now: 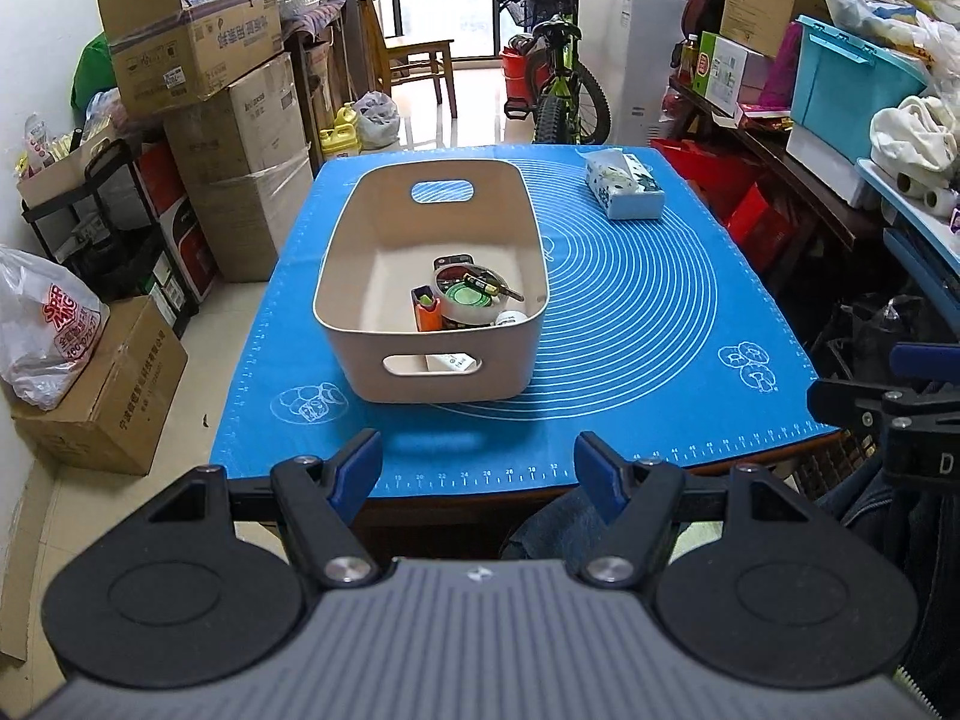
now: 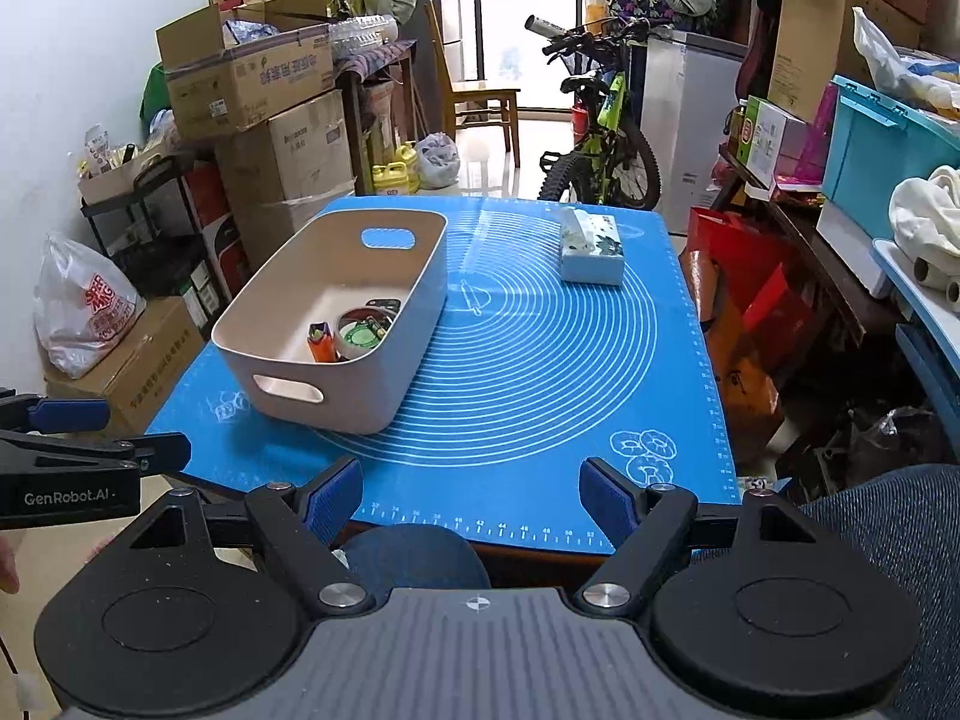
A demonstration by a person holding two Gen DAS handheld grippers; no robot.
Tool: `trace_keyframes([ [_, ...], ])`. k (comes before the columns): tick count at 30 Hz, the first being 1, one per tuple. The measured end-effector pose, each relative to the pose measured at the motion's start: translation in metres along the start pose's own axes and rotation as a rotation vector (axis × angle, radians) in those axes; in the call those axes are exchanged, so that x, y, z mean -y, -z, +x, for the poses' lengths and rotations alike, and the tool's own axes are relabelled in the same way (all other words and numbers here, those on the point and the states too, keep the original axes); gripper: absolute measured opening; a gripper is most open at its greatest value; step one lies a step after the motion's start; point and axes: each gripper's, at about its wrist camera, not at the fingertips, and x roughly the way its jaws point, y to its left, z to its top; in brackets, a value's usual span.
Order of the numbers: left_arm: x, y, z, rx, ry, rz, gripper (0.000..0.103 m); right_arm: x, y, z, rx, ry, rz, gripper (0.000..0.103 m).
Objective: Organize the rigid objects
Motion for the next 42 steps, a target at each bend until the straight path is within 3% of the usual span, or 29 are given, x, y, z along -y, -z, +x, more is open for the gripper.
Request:
trace_keyframes([
  [42, 0.0051, 0.0025, 0.0009, -0.017, 0.012, 0.020, 0.071, 0.0035, -0.0005, 0.0020, -0.007, 0.007, 0.006, 0.082],
])
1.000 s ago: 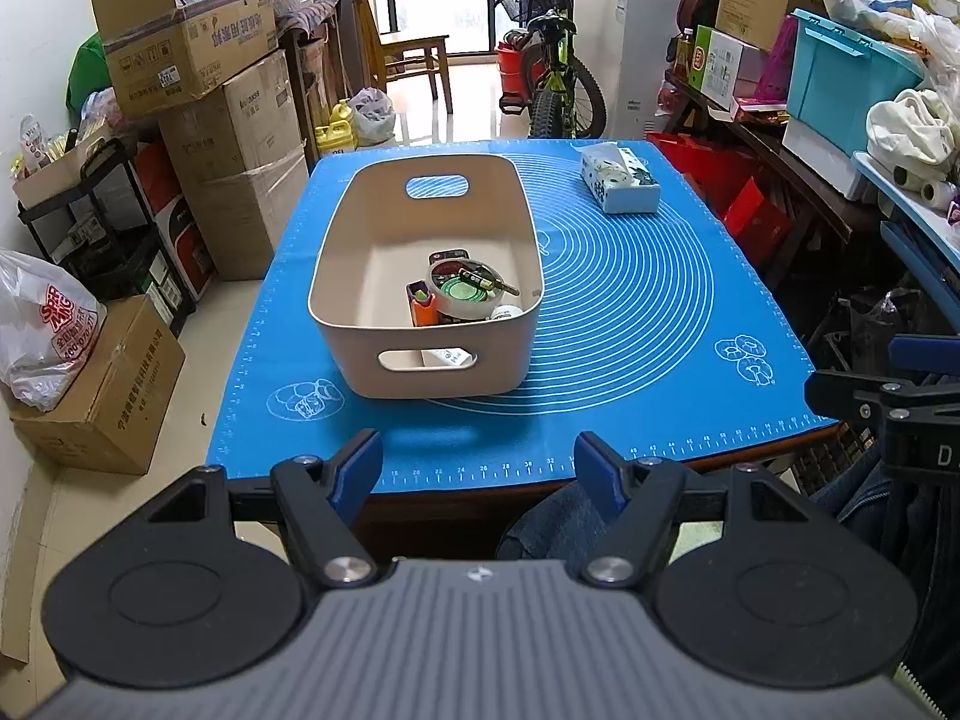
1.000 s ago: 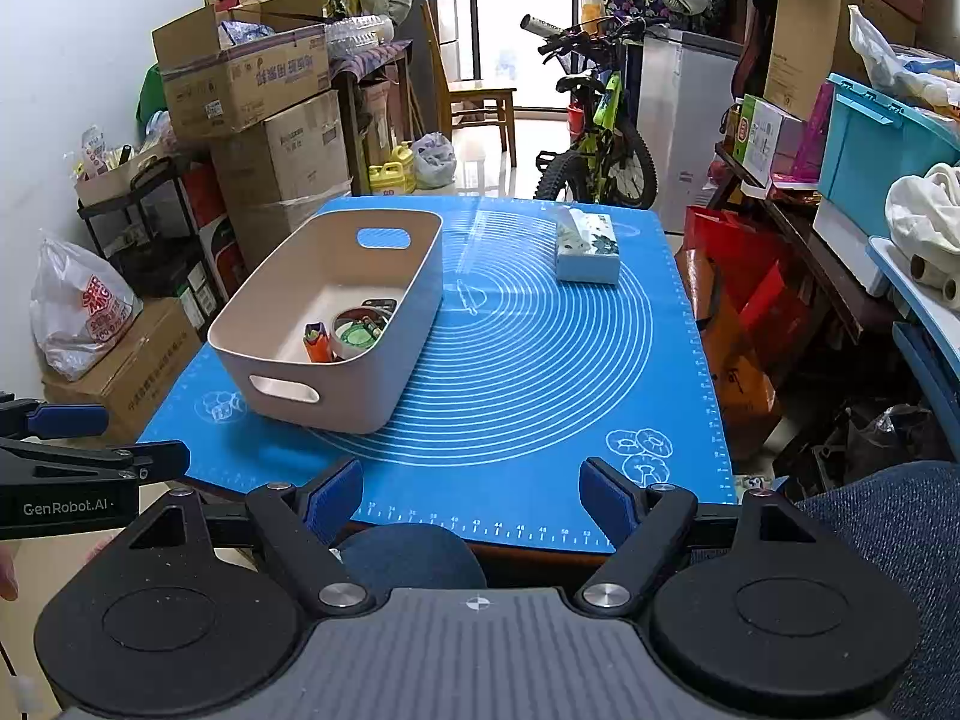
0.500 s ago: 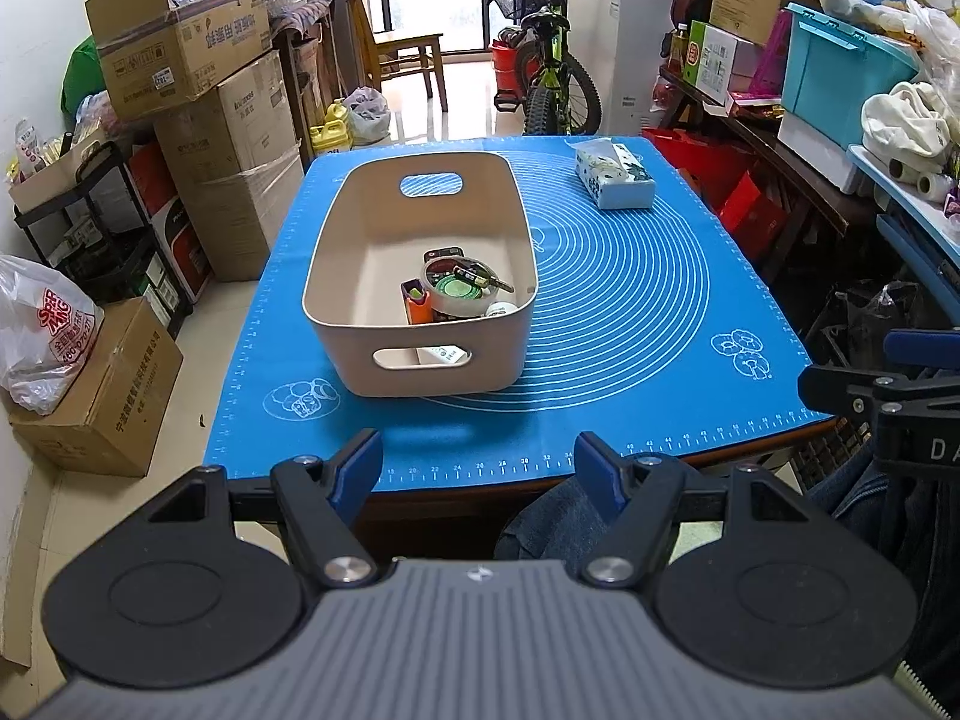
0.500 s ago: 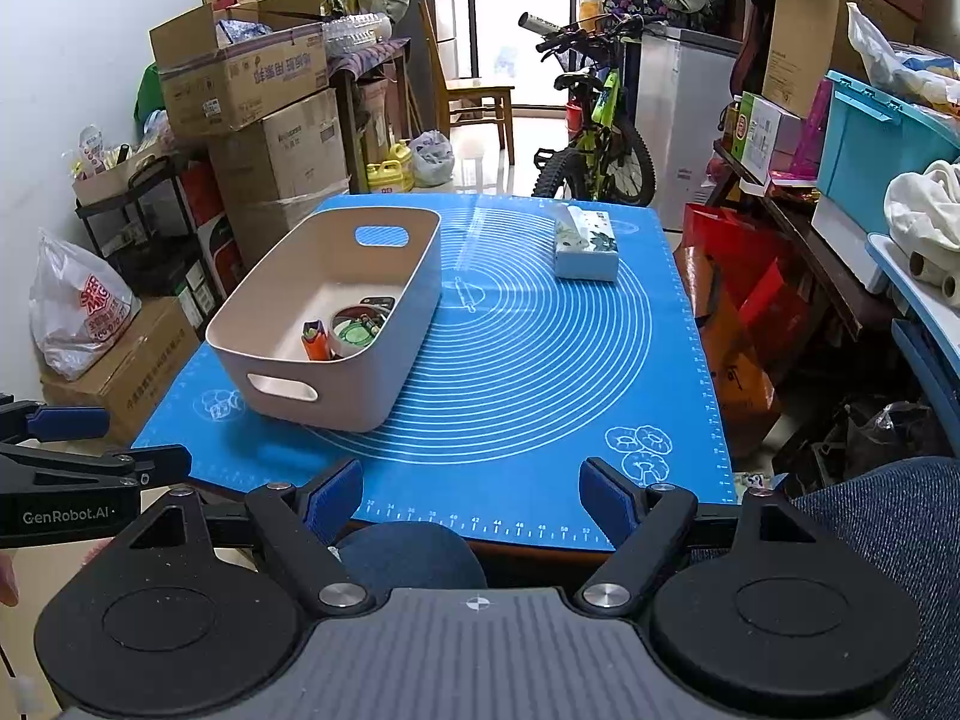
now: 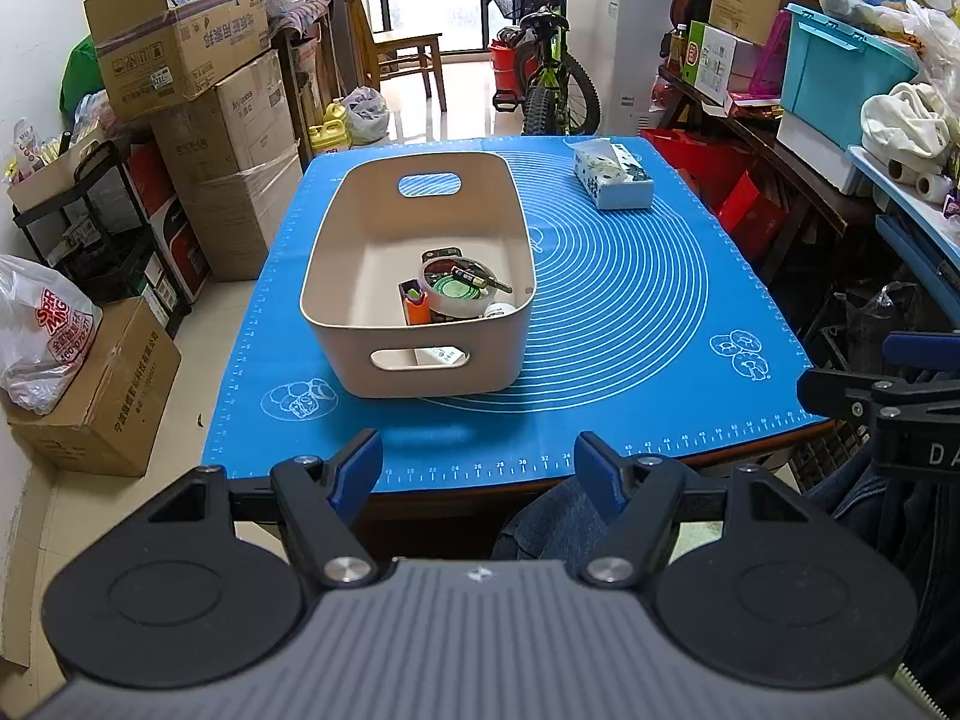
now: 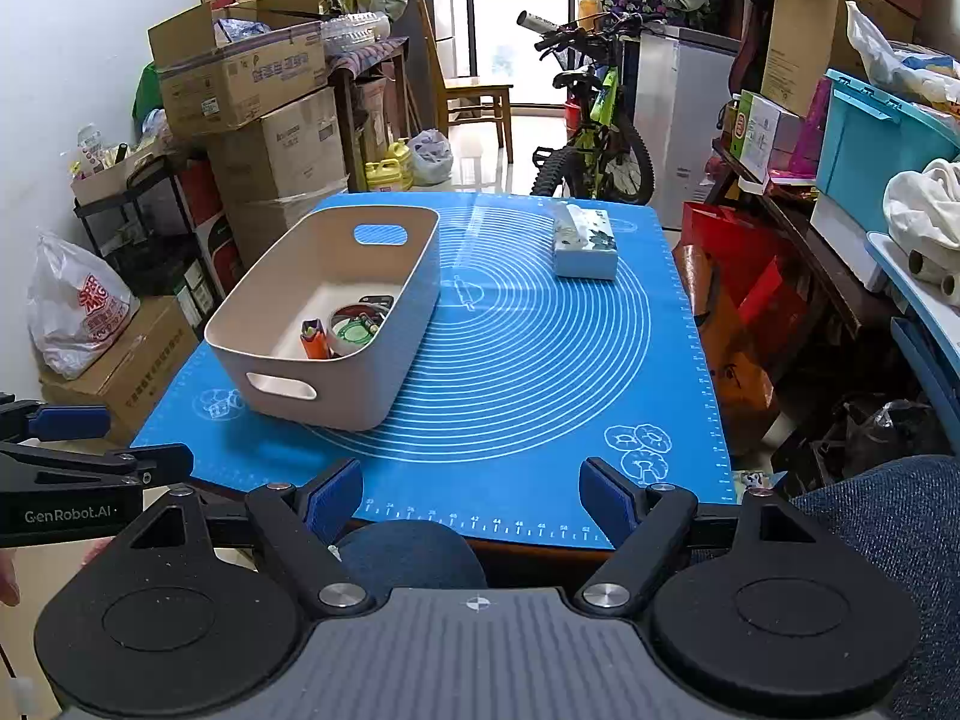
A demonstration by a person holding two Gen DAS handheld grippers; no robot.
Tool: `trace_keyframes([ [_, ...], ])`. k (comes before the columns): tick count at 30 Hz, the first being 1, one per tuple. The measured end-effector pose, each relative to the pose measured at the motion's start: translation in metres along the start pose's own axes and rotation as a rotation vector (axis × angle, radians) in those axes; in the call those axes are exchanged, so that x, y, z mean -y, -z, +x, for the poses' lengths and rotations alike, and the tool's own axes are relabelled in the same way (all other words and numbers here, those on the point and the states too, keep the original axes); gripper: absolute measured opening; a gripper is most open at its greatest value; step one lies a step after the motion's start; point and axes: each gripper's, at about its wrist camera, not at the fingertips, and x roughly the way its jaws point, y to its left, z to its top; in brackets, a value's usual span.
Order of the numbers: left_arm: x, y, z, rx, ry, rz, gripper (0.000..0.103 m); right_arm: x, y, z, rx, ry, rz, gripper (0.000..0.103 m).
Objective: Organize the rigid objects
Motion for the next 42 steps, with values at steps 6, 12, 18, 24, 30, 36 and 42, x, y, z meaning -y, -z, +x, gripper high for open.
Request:
trace_keyframes([
  [6, -0.0007, -0.0022, -0.0001, 0.000, 0.001, 0.001, 0.071, 0.0003, 0.0000, 0.0000, -0.001, 0.000, 0.000, 0.082],
  [12, -0.0005, -0.0031, -0.0001, -0.002, 0.003, 0.001, 0.071, 0.0006, -0.0004, 0.0004, 0.000, 0.000, 0.000, 0.082],
  [18, -0.0007, -0.0027, 0.0000, -0.003, 0.001, 0.002, 0.071, 0.0004, -0.0004, -0.0003, -0.001, 0.000, 0.000, 0.082],
  [24, -0.0001, -0.0026, 0.0012, -0.006, 0.002, 0.003, 0.071, 0.0025, 0.0015, 0.0008, -0.006, 0.001, 0.003, 0.082],
  [30, -0.0003, -0.0001, 0.0037, -0.008, -0.004, 0.003, 0.071, 0.0000, 0.0050, -0.0004, -0.007, 0.005, 0.004, 0.082],
  [36, -0.0007, 0.0001, 0.0040, -0.009, -0.004, 0.002, 0.071, 0.0015, 0.0052, -0.0003, -0.007, 0.005, 0.003, 0.082],
  [42, -0.0015, 0.0019, 0.0057, -0.015, 0.001, 0.005, 0.071, 0.0005, 0.0042, 0.0002, -0.006, 0.007, 0.005, 0.082],
])
